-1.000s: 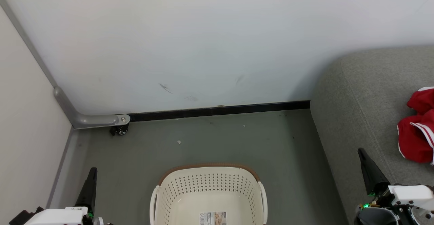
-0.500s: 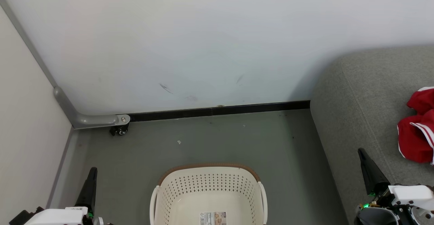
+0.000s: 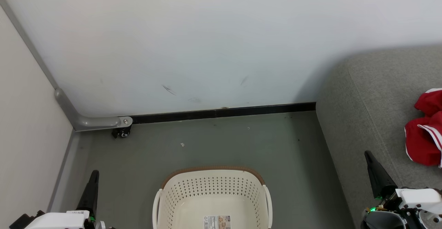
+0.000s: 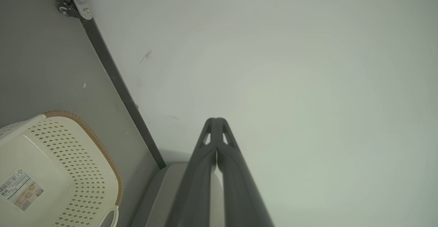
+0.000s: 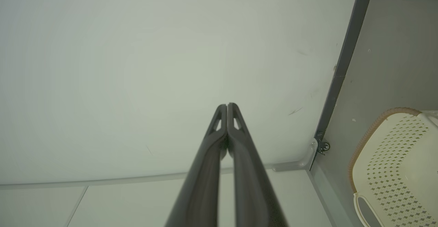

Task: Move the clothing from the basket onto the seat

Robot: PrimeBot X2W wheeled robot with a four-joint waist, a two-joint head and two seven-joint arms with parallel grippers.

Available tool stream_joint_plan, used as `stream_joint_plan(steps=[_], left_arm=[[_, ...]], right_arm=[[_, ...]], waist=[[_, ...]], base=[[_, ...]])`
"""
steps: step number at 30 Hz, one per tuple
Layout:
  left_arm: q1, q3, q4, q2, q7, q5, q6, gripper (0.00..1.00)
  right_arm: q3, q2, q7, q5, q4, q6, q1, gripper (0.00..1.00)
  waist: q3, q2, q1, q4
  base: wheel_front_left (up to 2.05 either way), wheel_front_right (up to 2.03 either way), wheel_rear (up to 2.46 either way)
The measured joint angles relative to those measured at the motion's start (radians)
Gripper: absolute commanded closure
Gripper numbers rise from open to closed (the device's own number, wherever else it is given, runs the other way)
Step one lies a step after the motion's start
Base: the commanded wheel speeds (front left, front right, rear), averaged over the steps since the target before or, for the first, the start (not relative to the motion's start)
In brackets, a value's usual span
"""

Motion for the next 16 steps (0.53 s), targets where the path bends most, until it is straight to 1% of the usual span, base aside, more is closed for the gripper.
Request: stream_joint_plan(steps=[16], left_arm=[[0.000,0.000,0.000,0.000,0.000,0.000,0.000,1.00]], right_arm=[[0.000,0.000,0.000,0.000,0.000,0.000,0.000,1.00]], waist=[[0.000,0.0000,0.0000,0.000]], base=[[0.00,0.00,0.00]])
